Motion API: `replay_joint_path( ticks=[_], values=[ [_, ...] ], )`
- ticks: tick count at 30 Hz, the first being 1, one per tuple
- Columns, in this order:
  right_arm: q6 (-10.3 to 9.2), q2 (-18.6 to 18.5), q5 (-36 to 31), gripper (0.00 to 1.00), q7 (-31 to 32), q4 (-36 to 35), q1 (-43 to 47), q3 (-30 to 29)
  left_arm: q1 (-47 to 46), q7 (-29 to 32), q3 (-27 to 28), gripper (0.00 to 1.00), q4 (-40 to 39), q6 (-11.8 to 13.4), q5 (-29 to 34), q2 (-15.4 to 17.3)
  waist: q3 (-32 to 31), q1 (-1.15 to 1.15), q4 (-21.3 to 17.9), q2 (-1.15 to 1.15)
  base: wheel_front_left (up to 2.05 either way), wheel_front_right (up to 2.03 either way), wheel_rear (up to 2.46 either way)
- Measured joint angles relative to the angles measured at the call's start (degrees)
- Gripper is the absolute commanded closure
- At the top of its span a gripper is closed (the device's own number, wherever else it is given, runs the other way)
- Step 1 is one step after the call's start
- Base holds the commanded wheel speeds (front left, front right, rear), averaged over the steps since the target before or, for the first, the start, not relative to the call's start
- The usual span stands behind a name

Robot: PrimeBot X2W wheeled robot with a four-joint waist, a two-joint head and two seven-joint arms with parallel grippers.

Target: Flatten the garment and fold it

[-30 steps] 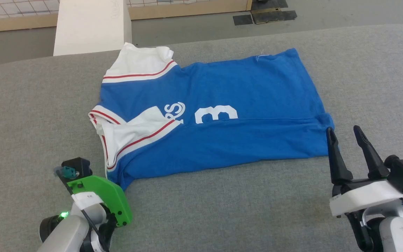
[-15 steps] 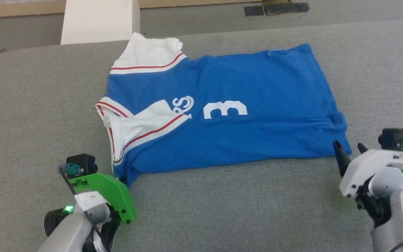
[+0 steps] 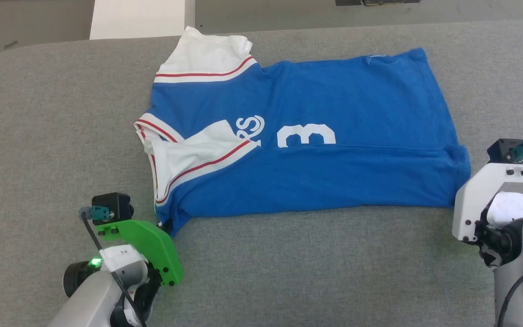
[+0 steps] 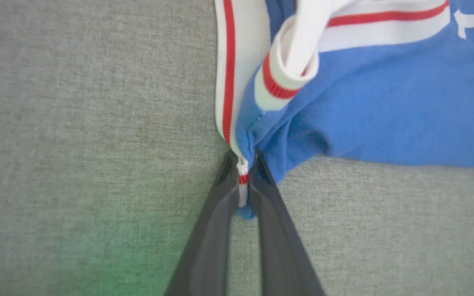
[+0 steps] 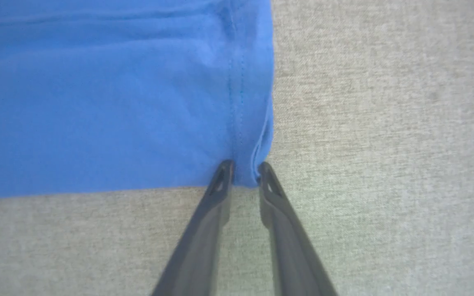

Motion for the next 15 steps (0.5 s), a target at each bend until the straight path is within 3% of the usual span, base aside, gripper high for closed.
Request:
replay_joint_path(
  ticks=[3,11,15],
  values=[
    [0.00,0.27,-0.01,1.00,-1.32,-2.70,0.85,0.42,-0.06,-0.64,-0.13,1.00,0.18,-0.19,0.00,-0.08,-0.20,0.00,0.05,0.00,0.00,0.00,0.00],
    [0.00,0.33,3.31,1.00,-19.84,-5.78,5.65,1.20,1.41,-7.54,0.71,1.00,0.66,-0.88,1.07,-0.69,-2.78,0.00,0.21,0.00,0.00,0.00,0.00],
    [0.00,0.34,5.87,1.00,-25.12,-6.67,10.40,0.78,4.83,-10.07,1.99,1.00,-2.04,0.24,2.30,0.58,-4.83,0.00,0.17,0.00,0.00,0.00,0.00]
  ],
)
